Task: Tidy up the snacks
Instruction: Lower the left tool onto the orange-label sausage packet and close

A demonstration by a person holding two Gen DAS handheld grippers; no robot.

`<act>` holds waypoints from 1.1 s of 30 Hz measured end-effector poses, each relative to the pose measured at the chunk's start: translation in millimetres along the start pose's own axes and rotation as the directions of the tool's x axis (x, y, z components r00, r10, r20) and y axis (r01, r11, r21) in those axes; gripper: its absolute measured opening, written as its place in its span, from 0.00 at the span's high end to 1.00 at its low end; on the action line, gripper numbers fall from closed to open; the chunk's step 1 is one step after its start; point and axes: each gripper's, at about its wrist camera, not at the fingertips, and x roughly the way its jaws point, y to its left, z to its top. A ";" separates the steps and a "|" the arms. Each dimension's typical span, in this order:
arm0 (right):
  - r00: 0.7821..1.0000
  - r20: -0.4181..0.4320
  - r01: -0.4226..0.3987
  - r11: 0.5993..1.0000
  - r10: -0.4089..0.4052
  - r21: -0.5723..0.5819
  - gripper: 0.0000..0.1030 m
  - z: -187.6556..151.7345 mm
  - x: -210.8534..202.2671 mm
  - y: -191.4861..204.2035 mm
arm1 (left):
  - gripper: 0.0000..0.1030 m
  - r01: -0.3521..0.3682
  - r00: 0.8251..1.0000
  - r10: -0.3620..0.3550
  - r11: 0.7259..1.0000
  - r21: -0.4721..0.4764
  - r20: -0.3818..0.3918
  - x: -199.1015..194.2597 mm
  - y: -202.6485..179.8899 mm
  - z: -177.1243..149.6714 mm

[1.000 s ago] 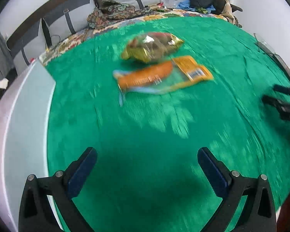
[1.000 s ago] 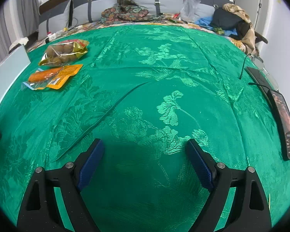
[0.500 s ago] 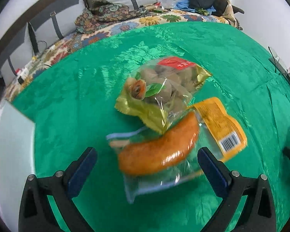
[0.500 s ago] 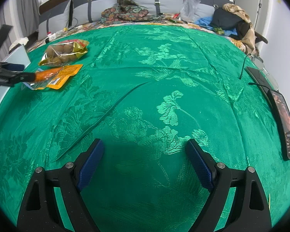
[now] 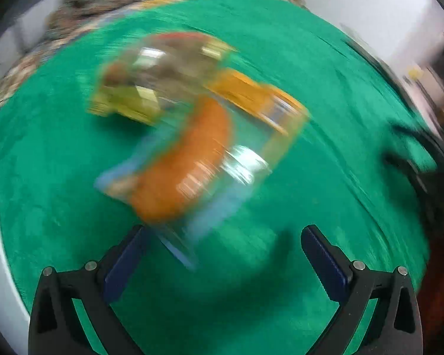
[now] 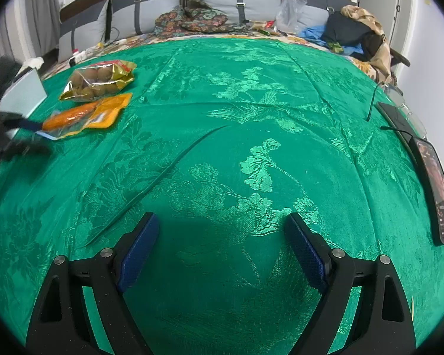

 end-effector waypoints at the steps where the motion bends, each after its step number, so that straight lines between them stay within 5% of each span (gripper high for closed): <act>1: 1.000 0.000 0.000 1.000 0.000 0.000 0.13 0.0 0.0 0.1 | 0.02 0.022 1.000 -0.021 0.999 0.028 -0.018 -3.3 -5.6 -3.7; 4: 1.000 0.000 0.000 1.000 0.000 0.000 0.13 0.0 -0.1 -0.1 | 0.02 -0.017 1.000 0.016 0.998 0.058 0.018 -22.1 -8.2 -2.2; 9: 1.000 0.000 0.000 1.000 0.000 0.000 0.13 0.1 -0.2 -0.1 | 0.02 -0.102 0.982 0.115 0.990 -0.094 0.149 -38.1 25.8 32.3; 15: 1.000 0.000 0.000 1.000 0.000 0.000 0.13 0.1 -0.3 -0.2 | 0.02 -0.067 0.986 0.079 0.994 -0.086 0.144 0.7 20.0 63.9; 18: 1.000 0.000 -0.001 1.000 0.001 0.000 0.13 0.1 -0.3 -0.1 | 0.02 -0.065 0.994 0.070 0.996 -0.062 0.080 23.4 10.8 64.3; 21: 1.000 0.000 -0.001 1.000 0.001 0.000 0.13 0.1 -0.4 -0.3 | 0.02 -0.117 0.990 0.118 0.993 -0.013 0.071 27.4 1.4 58.0; 26: 1.000 0.000 -0.001 1.000 0.001 0.000 0.13 0.2 -0.4 -0.3 | 0.33 -0.139 0.988 0.137 0.990 0.026 0.074 8.8 -13.9 35.5; 31: 1.000 0.000 -0.001 1.000 0.001 0.000 0.13 0.2 -0.4 -0.2 | 0.35 -0.127 0.990 0.125 0.992 0.017 0.064 -6.1 -45.5 -4.0; 33: 1.000 0.000 -0.001 1.000 0.001 0.000 0.13 0.2 -0.4 -0.3 | 0.28 -0.123 0.991 0.122 0.992 0.006 0.052 -8.2 -57.3 -16.1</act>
